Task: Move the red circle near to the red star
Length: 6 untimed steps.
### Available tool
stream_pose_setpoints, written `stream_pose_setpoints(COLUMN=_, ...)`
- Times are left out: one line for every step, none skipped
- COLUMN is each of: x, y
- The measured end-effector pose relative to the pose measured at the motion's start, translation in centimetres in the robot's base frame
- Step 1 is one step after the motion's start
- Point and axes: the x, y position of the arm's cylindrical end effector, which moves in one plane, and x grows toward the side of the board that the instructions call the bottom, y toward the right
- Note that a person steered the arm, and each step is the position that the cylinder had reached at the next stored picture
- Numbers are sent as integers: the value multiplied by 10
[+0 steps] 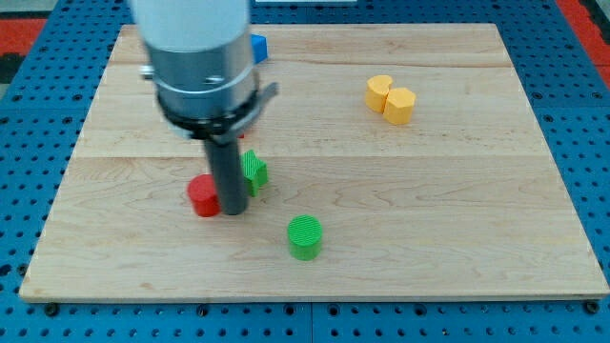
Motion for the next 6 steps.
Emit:
stream_pose_setpoints(x=14, y=-10)
stream_pose_setpoints(x=18, y=-30)
stream_pose_setpoints(x=-17, y=-43)
stream_pose_setpoints(x=-52, y=-43)
stream_pose_setpoints(x=-26, y=-36)
stream_pose_setpoints(x=-40, y=-66)
